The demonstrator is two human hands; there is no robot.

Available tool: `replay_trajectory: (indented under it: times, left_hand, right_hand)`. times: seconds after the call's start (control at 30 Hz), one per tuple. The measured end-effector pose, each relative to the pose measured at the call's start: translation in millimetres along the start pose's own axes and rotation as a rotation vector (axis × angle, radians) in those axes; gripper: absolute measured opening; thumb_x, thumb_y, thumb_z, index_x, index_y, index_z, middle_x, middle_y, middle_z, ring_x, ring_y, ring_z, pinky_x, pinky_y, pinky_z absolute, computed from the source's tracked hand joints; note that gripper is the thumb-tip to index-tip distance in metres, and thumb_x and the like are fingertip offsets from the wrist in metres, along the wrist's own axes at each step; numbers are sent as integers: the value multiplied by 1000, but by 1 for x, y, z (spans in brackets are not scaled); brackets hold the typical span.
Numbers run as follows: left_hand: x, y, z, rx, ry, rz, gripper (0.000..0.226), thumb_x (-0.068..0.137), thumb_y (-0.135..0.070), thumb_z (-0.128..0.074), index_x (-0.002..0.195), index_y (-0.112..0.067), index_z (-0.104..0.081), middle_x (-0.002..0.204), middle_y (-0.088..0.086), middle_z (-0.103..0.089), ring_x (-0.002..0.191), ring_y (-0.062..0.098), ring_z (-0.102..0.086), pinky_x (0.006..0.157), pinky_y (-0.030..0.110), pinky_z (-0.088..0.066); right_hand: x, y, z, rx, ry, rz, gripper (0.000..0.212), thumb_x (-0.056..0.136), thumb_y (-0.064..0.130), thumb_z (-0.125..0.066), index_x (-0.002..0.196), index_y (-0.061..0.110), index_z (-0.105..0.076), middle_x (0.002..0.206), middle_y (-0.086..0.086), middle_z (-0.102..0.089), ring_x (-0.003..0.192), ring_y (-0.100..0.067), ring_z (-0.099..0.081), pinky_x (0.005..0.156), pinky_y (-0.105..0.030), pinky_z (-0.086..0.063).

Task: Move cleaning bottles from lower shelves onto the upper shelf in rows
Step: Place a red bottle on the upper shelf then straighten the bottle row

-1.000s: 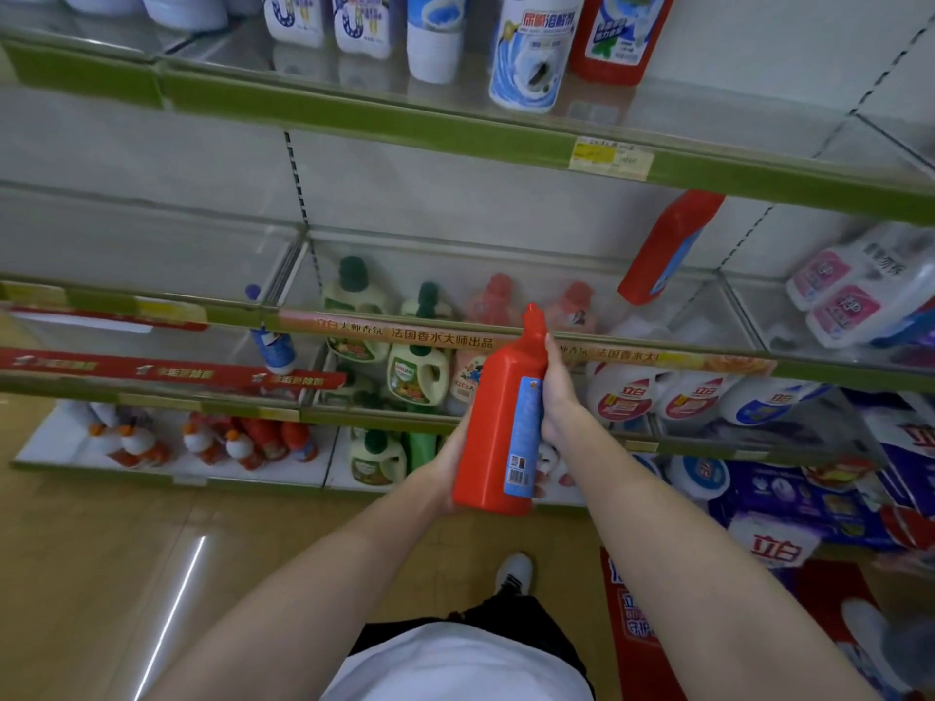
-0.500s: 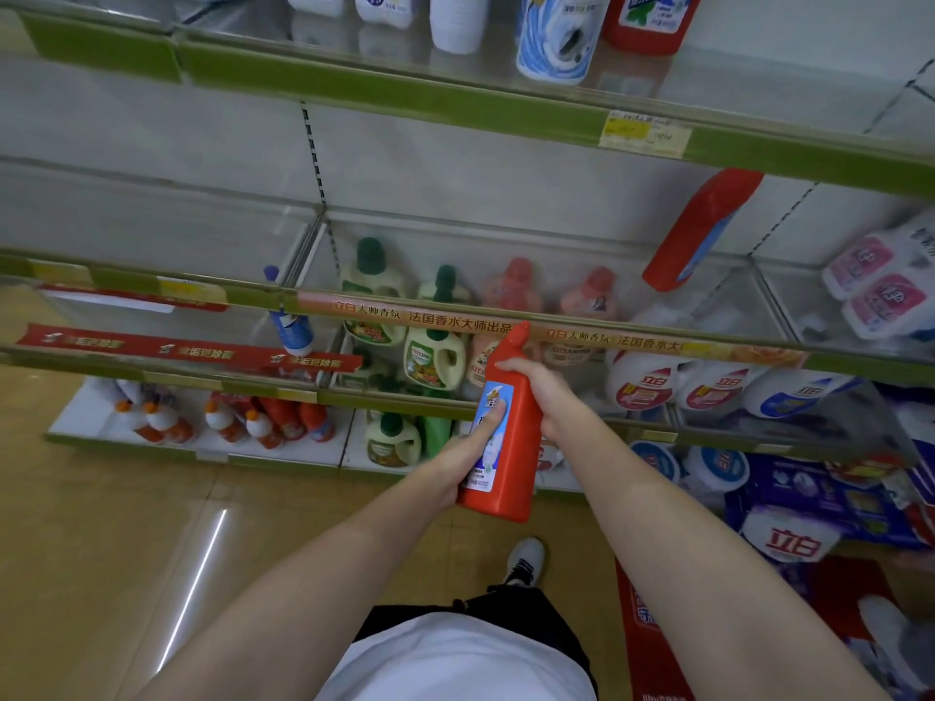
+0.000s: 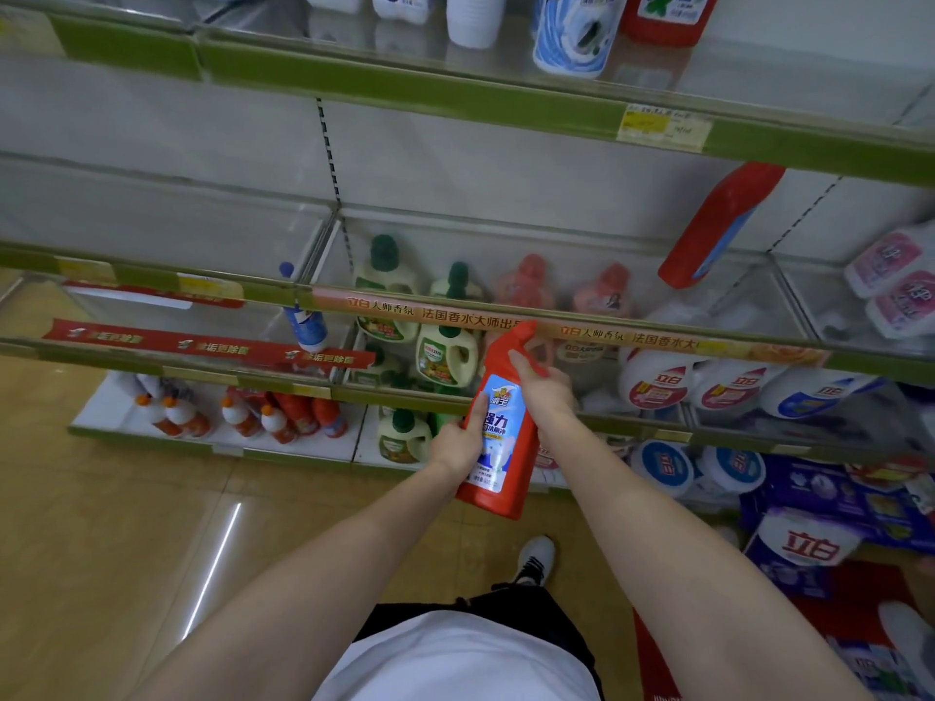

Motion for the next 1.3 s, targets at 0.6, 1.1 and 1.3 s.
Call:
replay_trajectory:
  times: [0.6,1.1,1.3]
  left_hand:
    - [-37,-68,7,-257,351,-103,81,87,-81,-34,125,-18,-66,110,12,-75,101,31,-73,95,46,-56]
    - [-86,-240,8,-289,18,-550,87,72,-94,-33,83,-21,-79,83,5,-78,82,27,-76,90,47,-58]
    - [-117,-324,-2,-175,-65,-751,87,66,-98,-27,69,-27,-77,76,1,-77,79,24,-74,87,46,-58]
  right_hand:
    - [-23,67,19,168,43,264,54,63,69,-79,85,20,-75,82,1,-78,78,-22,-76,86,-46,-61]
    - [-82,240,77,346,37,681,50,77,56,-78,75,7,-75,85,-17,-76,76,-29,-70,77,-47,-57]
    - [-100,303,127,547,-19,719,30,94,39,-67,92,10,-77,89,-7,-79,83,-24,-75,79,-36,-59]
Point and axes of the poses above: each hand's wrist, its own x-axis towards the middle knuckle, its own z-axis out of the back of the hand, y = z × x, the point moved 2 cm from there along x, towards the middle knuckle
